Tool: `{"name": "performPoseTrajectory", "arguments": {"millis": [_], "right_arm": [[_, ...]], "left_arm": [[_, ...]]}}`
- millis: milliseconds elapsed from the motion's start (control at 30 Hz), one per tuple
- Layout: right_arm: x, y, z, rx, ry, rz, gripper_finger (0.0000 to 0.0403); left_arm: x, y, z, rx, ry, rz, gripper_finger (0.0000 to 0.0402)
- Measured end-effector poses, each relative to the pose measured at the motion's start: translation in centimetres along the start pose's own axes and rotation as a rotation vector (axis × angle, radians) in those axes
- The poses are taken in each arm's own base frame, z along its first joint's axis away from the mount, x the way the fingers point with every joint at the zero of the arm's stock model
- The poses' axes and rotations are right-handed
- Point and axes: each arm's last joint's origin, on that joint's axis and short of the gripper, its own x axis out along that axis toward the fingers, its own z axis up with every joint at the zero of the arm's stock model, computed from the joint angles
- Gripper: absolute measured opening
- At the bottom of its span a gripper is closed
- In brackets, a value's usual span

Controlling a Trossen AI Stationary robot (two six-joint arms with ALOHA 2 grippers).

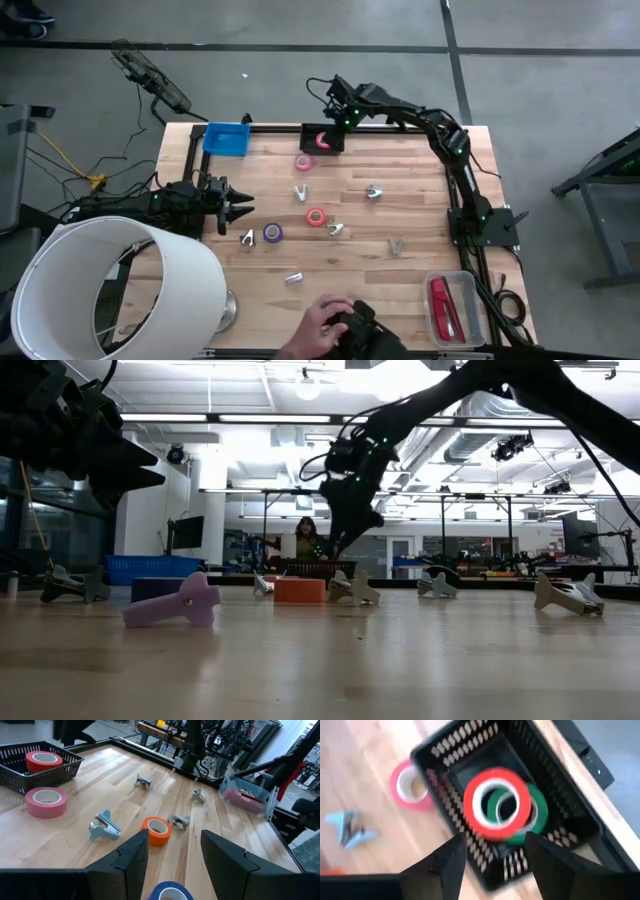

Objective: Pick and place Stapler, Stapler remover, tape
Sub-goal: Put the right gray staple remover into the blue bin

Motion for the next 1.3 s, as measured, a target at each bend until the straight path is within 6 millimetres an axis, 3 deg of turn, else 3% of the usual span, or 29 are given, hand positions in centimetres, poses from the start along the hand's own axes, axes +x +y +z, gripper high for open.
{"name": "performPoseTrajectory", "arguments": {"millis": [233,467,767,867,1133,1300], "right_arm": [[-2.5,0.7,-2.2,-0.115,0.201,0.020,0.0212],[-3.6,1.3,-4.2,-0.209,0.230,0.031,0.0212],[-4.7,3.0,-10.3,-0.353,0.201,0.032,0.0212],[-5.1,3.5,-12.4,-0.248,0.207,0.007,0.0212],[-5.7,4.4,-17.4,0.259,0.263,-0.109,0.0212],[-5.9,5.9,-20.8,0.434,0.297,-0.104,0.0212]], "left_arm": [[0.0,0.0,0.0,0.000,0.000,0.000,0.0177],[0.0,0.0,0.0,0.000,0.000,0.000,0.0177],[0.0,0.0,0.0,0.000,0.000,0.001,0.0177],[0.0,0.0,0.0,0.000,0.000,0.001,0.0177],[0.0,0.0,0.0,0.000,0.000,0.001,0.0177],[0.0,0.0,0.0,0.000,0.000,0.000,0.0177]]}}
